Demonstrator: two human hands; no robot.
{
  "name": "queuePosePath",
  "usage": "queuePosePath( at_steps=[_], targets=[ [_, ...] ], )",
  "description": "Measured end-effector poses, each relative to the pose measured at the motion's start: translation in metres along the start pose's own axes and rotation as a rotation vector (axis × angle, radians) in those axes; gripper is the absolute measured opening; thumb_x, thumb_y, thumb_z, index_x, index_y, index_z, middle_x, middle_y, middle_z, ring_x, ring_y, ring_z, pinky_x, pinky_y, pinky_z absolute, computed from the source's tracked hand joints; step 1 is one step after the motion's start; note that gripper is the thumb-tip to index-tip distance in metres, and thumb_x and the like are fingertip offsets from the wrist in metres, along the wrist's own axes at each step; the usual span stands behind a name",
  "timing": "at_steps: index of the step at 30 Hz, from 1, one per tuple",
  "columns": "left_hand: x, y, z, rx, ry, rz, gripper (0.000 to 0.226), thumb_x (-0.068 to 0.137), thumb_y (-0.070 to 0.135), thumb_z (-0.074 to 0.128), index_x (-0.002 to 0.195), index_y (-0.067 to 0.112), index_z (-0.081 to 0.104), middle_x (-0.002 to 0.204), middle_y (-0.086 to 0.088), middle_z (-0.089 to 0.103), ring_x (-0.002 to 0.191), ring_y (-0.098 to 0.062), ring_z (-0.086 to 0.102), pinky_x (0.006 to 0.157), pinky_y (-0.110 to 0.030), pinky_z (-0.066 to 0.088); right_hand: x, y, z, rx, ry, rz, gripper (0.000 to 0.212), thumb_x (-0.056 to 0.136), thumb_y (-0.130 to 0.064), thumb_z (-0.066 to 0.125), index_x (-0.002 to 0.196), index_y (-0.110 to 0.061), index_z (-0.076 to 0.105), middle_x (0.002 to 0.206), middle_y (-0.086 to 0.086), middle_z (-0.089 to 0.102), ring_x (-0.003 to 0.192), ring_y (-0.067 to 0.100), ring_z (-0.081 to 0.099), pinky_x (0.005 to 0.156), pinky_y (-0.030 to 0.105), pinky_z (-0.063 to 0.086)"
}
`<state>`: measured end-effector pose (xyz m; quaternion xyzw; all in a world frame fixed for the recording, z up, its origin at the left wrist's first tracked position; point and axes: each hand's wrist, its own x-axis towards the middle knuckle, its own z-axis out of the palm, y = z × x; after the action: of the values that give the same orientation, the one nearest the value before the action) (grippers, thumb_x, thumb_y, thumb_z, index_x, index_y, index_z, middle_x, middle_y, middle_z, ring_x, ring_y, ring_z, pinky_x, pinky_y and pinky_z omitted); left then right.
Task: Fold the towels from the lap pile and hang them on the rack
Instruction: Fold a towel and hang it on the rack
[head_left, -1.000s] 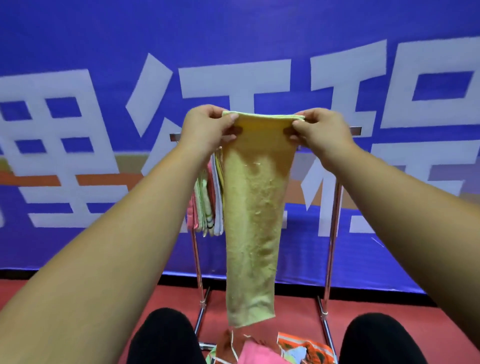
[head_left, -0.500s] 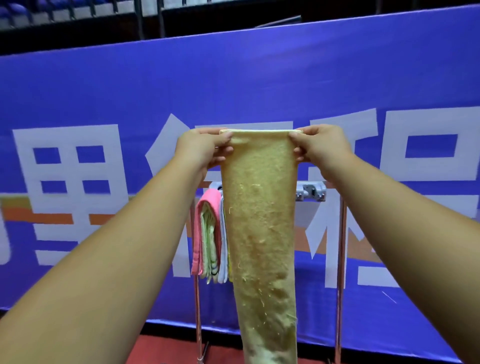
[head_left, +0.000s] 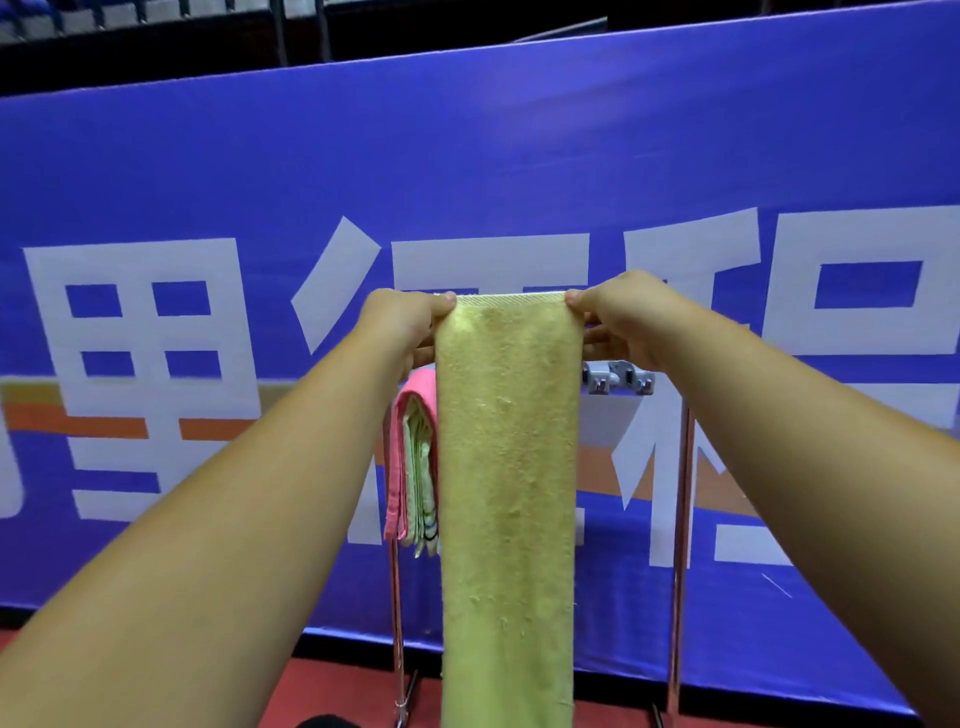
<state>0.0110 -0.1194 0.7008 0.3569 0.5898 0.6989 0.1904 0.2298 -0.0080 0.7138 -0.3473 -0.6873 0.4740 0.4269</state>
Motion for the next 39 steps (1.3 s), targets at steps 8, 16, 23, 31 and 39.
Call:
queuePosePath(
  at_steps=[8, 16, 23, 31, 39],
  targets=[
    [-0.009, -0.004, -0.005, 0.039, 0.052, 0.023, 0.030, 0.088, 0.027, 0.087, 0.101, 0.004, 0.073, 0.097, -0.013, 0.080, 0.082, -0.026, 0.081, 0.058, -0.030, 0.063, -0.017, 0.006, 0.009, 0.072, 0.028, 0.019, 0.022, 0.101, -0.015, 0.070, 0.112, 0.004, 0.065, 0.092, 0.015, 0.070, 0.057, 0.023, 0.074, 0.055, 0.033, 0.061],
    [-0.016, -0.020, 0.002, 0.014, 0.071, -0.048, 0.035, 0.083, 0.010, 0.078, 0.114, -0.006, 0.070, 0.091, -0.016, 0.075, 0.061, -0.022, 0.073, 0.053, -0.032, 0.062, -0.018, 0.019, 0.021, 0.028, 0.018, 0.069, 0.026, 0.097, -0.009, 0.066, 0.118, 0.007, 0.062, 0.086, 0.018, 0.067, 0.055, 0.027, 0.072, 0.062, 0.051, 0.067],
    [-0.022, -0.032, 0.013, -0.032, 0.013, -0.113, 0.030, 0.085, 0.006, 0.081, 0.111, -0.003, 0.068, 0.103, -0.018, 0.078, 0.070, -0.024, 0.080, 0.055, -0.033, 0.062, -0.019, 0.026, 0.033, -0.021, 0.034, 0.087, 0.021, 0.098, -0.008, 0.065, 0.113, 0.006, 0.064, 0.074, 0.015, 0.064, 0.049, 0.025, 0.069, 0.057, 0.040, 0.064],
    [-0.037, -0.031, 0.042, -0.032, -0.061, -0.088, 0.026, 0.088, 0.002, 0.078, 0.110, -0.007, 0.068, 0.093, -0.023, 0.079, 0.070, -0.037, 0.080, 0.066, -0.047, 0.067, -0.025, 0.021, 0.056, -0.134, 0.036, 0.071, 0.016, 0.096, -0.013, 0.075, 0.095, 0.003, 0.073, 0.080, 0.019, 0.079, 0.069, 0.033, 0.080, 0.064, 0.041, 0.068],
    [-0.042, -0.027, 0.057, -0.085, -0.029, -0.035, 0.015, 0.084, -0.002, 0.078, 0.098, -0.009, 0.076, 0.089, -0.023, 0.079, 0.074, -0.035, 0.080, 0.075, -0.046, 0.068, -0.016, 0.025, 0.060, -0.285, 0.033, -0.051, 0.023, 0.096, -0.017, 0.069, 0.108, 0.002, 0.075, 0.095, 0.028, 0.078, 0.077, 0.032, 0.077, 0.083, 0.054, 0.066]
  ],
)
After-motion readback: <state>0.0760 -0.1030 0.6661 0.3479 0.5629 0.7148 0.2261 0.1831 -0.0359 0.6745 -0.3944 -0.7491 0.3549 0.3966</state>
